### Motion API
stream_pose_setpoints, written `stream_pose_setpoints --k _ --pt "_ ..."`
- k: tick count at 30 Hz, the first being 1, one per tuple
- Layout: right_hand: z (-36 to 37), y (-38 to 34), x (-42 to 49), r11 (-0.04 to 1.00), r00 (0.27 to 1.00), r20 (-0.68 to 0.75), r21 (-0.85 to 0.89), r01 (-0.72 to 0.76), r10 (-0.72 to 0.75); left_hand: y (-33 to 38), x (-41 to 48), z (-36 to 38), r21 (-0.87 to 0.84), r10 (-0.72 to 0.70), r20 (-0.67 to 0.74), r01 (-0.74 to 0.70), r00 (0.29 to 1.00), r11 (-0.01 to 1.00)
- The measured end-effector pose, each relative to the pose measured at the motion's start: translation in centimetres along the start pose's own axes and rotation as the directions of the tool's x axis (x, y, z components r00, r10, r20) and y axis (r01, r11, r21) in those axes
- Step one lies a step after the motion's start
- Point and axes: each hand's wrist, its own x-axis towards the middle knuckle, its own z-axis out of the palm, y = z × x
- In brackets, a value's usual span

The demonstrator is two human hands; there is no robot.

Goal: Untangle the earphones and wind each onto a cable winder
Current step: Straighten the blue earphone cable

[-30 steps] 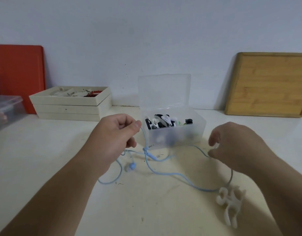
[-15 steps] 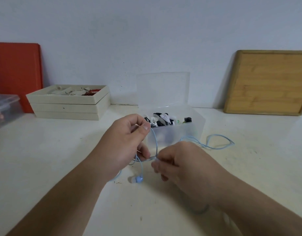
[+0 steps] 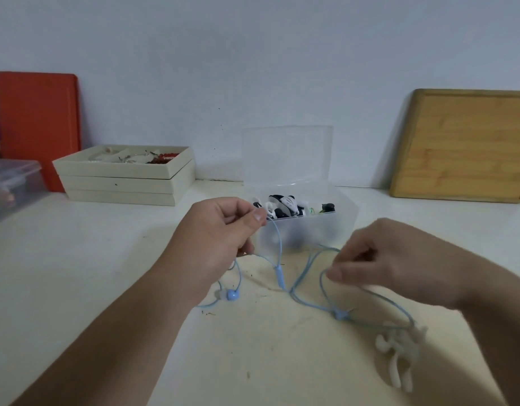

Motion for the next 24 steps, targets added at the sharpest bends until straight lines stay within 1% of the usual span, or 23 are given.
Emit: stream_pose_setpoints --k 1,2,3,5,6,7,8,10,12,14,15,16,17,19,21,22,23,24 --pt "0.5 -0.4 0.3 1.0 0.993 -0.12 0.014 -0.008 0.009 0.2 0.0 0.1 -0.038 0.002 0.009 -0.001 1.0 0.999" --pt "1.1 -0.9 0.4 0.998 0.981 -0.193 0.061 0.017 -0.005 0.3 0.0 0.2 -0.07 0.007 0.016 -0.006 1.0 0.998" --pt "1.7 -1.6 0.5 0.987 0.981 -0.191 0.143 0.071 -0.042 0.4 -0.1 0.3 -0.098 0.014 0.024 -0.011 1.0 0.995" --pt "3.0 -3.0 0.6 0.937 0.987 -0.061 0.309 0.162 -0.15 0.6 -0.2 0.5 -0.166 0.019 0.049 -0.01 0.999 0.986" --pt "3.4 -3.6 0.6 0.914 0.982 -0.032 0.362 0.184 -0.185 0.7 -0.3 0.5 -0.198 0.014 0.063 -0.001 0.998 0.98" --pt "3.6 -3.8 0.6 0.886 0.982 -0.057 0.423 0.189 -0.183 0.8 -0.3 0.5 -0.213 0.006 0.068 0.009 0.998 0.977" --pt "3.6 -3.5 0.8 0.861 0.982 -0.123 0.474 0.186 -0.144 0.8 -0.3 0.4 -0.204 -0.001 0.06 0.013 0.998 0.979" --pt "2.9 -2.4 1.1 0.8 0.956 -0.292 0.572 0.181 -0.008 0.8 -0.2 -0.2 -0.105 0.0 0.022 0.002 1.0 0.995" --pt "1.9 -1.2 1.4 0.723 0.891 -0.435 0.656 0.215 0.13 0.9 -0.2 -0.7 0.024 0.001 -0.001 -0.001 1.0 1.0" --pt "0.9 -0.1 1.5 0.682 0.814 -0.534 0.685 0.258 0.229 1.0 -0.3 -1.0 0.116 -0.011 -0.019 0.013 1.0 0.993" --pt "0.4 0.1 1.5 0.645 0.778 -0.565 0.708 0.287 0.275 1.0 -0.3 -1.2 0.144 -0.014 -0.036 0.019 0.999 0.989" --pt "-0.1 0.5 1.6 0.582 0.747 -0.578 0.747 0.323 0.328 1.0 -0.3 -1.3 0.152 -0.018 -0.058 0.027 0.998 0.988" --pt "-0.7 1.0 1.6 0.49 0.722 -0.57 0.794 0.36 0.392 0.8 -0.1 -1.6 0.144 -0.025 -0.079 0.036 0.997 0.989" --pt "-1.8 1.8 1.4 0.329 0.701 -0.522 0.852 0.407 0.486 0.5 0.5 -2.1 0.103 -0.058 -0.124 0.071 0.991 0.992" --pt "-2.5 2.4 1.4 0.22 0.722 -0.455 0.889 0.401 0.522 0.3 0.8 -2.3 0.092 -0.108 -0.128 0.12 0.986 0.988" --pt "-2.5 2.5 1.3 0.173 0.744 -0.42 0.904 0.39 0.519 0.1 0.7 -2.2 0.125 -0.134 -0.107 0.147 0.985 0.981" --pt "-2.5 2.3 1.1 0.149 0.78 -0.39 0.919 0.366 0.49 -0.1 0.6 -2.1 0.182 -0.158 -0.075 0.169 0.985 0.969" --pt "-2.3 1.9 0.9 0.164 0.818 -0.372 0.928 0.335 0.439 -0.4 0.4 -1.9 0.257 -0.171 -0.047 0.177 0.984 0.95"
